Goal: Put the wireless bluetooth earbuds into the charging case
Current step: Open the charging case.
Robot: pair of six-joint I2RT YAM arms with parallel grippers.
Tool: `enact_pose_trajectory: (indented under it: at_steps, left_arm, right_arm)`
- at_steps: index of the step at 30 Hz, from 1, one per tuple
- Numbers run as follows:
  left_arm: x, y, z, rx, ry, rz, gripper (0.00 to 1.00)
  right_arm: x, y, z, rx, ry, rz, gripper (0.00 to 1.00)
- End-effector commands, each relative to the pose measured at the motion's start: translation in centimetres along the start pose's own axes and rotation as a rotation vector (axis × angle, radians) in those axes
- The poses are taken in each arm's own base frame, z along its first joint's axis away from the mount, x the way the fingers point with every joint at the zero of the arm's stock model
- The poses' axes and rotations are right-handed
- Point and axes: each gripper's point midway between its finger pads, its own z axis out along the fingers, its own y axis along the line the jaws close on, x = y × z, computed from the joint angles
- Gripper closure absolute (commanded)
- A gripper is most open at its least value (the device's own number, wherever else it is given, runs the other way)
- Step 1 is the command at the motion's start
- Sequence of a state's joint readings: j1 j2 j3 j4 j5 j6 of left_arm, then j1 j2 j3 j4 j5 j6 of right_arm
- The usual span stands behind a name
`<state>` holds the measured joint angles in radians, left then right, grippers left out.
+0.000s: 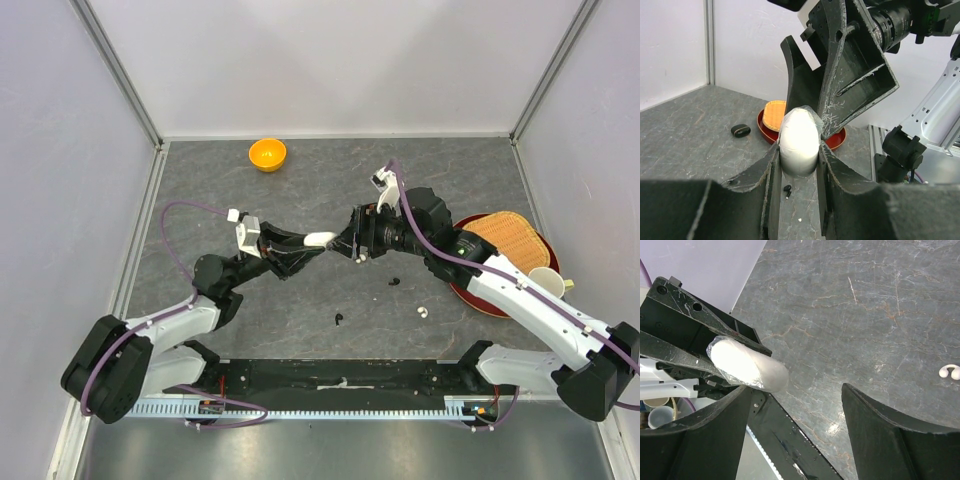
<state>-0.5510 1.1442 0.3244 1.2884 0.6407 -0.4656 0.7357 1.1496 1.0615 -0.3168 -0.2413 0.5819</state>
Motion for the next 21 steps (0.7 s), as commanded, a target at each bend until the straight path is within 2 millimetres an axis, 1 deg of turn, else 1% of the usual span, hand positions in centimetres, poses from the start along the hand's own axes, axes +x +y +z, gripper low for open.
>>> enact_pose_trajectory:
  at_steps: [1,7,10,11,13,14,16,17,21]
  left_arm:
    - [-3.3,-3.1,0.6,0.152,-0.073,0.122,0.98]
    - [-2.7,-3.3,0.4,0.156,-0.043,0.123,0.98]
    - [-2.5,-3.3,0.3,0.155,-0.037,0.121,0.98]
    - [-2.3,-3.3,0.3,0.155,-0.034,0.118,0.98]
    - [-2.5,-3.3,0.3,0.155,-0.036,0.122,0.98]
    - [-2.4,-3.3,0.3,0.154,-0.034,0.121,0.98]
    - [-2.3,-3.2,0.3,0.150,-0.032,0.125,0.98]
    - [-2.3,-3.2,0.3,0.150,-0.031,0.126,0.98]
    - [-2.1,-3.0,0.4,0.142,-0.025,0.129,0.98]
  right_arm:
    - [-2.9,1.0,0.1,-0.023,-0.103,0.022,0.21]
    - [-3.8,1.3,-0.1,-0.058,-0.140,0.085,0.22]
    - [-3.9,1.6,-0.1,-0.102,-0.146,0.136,0.22]
    - [-4.2,1.7,-0.1,-0.118,-0.158,0.145,0.21]
    - [-3.6,1.8,0.2,-0.146,-0.135,0.185,0.22]
    - [-3.9,2.0,0.2,-0.162,-0.144,0.190,0.22]
    - [-3.4,2.1,0.4,-0.182,-0.124,0.219,0.22]
    - [-3.7,2.7,0.4,-0.212,-0.137,0.215,0.22]
    - [-3.7,3.2,0.3,-0.245,-0.135,0.241,0.21]
